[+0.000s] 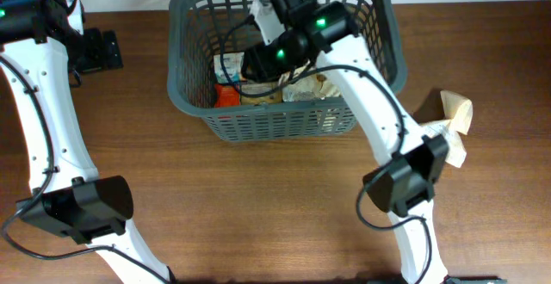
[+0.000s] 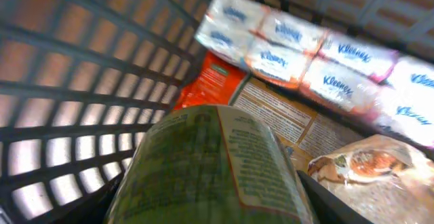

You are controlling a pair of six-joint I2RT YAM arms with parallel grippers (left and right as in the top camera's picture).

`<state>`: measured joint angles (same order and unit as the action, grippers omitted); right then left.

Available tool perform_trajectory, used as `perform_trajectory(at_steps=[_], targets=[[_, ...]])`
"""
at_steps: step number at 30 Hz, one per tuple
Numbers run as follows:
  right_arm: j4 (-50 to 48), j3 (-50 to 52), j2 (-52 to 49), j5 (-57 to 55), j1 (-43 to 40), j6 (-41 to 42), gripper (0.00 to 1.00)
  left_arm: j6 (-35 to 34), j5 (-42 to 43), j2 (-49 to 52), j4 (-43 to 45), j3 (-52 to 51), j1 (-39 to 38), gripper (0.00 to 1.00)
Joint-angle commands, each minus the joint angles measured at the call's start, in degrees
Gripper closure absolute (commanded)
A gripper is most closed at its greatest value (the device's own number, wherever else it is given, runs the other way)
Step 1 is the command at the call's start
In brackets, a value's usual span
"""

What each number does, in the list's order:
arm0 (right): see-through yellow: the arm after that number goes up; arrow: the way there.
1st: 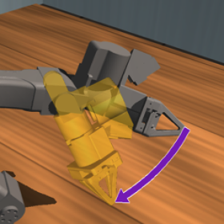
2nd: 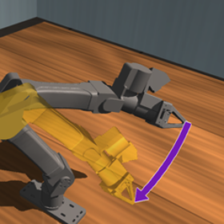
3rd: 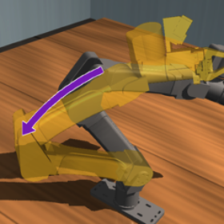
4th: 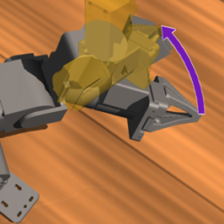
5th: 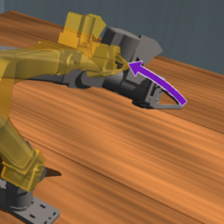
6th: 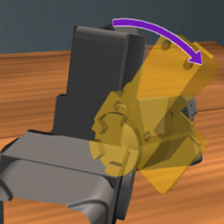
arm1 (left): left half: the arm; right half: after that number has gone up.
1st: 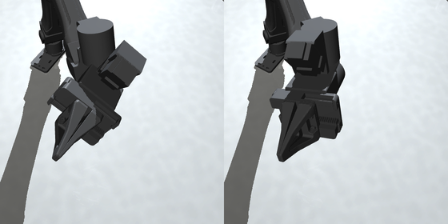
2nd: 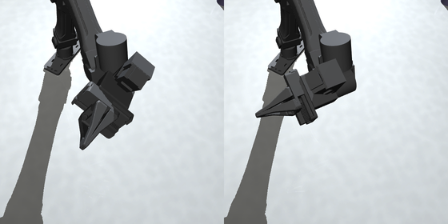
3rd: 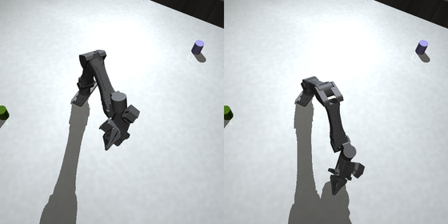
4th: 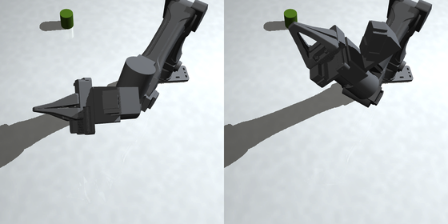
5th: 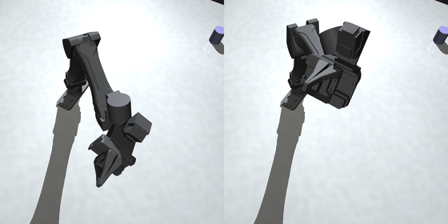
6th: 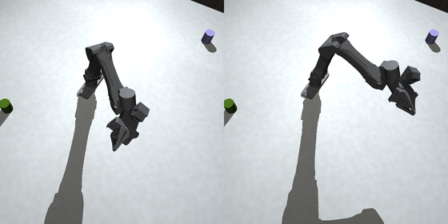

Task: Pack container
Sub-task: 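Lift the jar into the basket and release it, then grasp the crumpled white paper bag with the right gripper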

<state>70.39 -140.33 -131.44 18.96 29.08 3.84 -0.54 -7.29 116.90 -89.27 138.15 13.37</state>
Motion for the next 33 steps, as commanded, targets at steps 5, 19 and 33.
perform_trajectory(at_steps=[5,19,33], targets=[[0.1,-0.1,-3.0,-3.4,1.2,-2.3,0.21,-0.8,0.4,0.3,0.1,-0.2,0.3,0.01],[4.5,-0.2,23.3,-15.4,-23.9,-3.1,0.18,-0.8,0.4,0.3,0.2,-0.2,0.3,0.01],[-2.3,35.4,21.2,-7.8,-59.2,6.1,0.09,-0.8,0.4,0.3,0.2,-0.2,0.3,0.01]])
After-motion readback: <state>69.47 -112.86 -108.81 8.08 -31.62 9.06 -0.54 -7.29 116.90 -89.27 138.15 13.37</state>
